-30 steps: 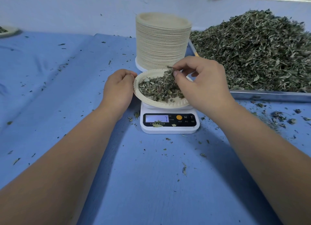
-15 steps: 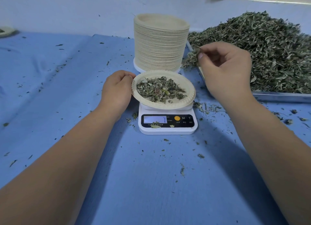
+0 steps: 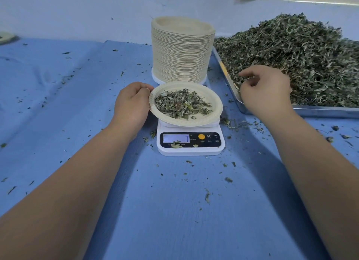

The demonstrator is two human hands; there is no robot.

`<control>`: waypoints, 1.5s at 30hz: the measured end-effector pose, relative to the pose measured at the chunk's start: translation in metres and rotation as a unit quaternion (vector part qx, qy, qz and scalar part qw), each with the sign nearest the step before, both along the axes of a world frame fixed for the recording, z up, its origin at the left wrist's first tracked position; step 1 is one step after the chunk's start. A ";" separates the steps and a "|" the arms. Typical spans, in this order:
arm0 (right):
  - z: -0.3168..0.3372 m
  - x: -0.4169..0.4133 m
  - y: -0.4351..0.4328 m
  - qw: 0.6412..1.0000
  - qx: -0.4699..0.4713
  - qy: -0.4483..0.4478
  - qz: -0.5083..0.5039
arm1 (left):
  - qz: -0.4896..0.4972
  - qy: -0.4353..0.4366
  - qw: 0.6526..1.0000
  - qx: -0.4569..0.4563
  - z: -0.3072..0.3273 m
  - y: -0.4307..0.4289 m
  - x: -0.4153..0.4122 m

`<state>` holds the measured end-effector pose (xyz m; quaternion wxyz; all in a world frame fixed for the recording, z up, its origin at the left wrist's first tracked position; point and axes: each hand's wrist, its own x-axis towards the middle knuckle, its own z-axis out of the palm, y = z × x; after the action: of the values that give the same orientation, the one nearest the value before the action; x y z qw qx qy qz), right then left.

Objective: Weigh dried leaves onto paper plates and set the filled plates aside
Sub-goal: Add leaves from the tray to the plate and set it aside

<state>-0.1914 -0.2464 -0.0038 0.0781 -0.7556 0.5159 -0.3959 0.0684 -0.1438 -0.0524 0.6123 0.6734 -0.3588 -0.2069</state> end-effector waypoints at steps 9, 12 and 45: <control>0.006 0.027 0.031 0.988 0.028 -0.029 0.148 | 0.003 0.003 1.000 0.007 0.003 0.003 -0.003; 0.006 0.037 0.042 0.981 0.024 -0.020 0.192 | 0.002 -0.002 1.000 0.008 0.004 0.003 -0.003; 0.010 0.150 0.140 0.907 0.137 0.040 0.397 | 0.069 0.342 0.934 -0.077 0.058 0.117 0.088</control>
<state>-0.0410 -0.1069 0.0059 0.3111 -0.8948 0.2257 -0.2270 0.1564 -0.0267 0.0053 0.7610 0.5358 -0.0949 -0.3533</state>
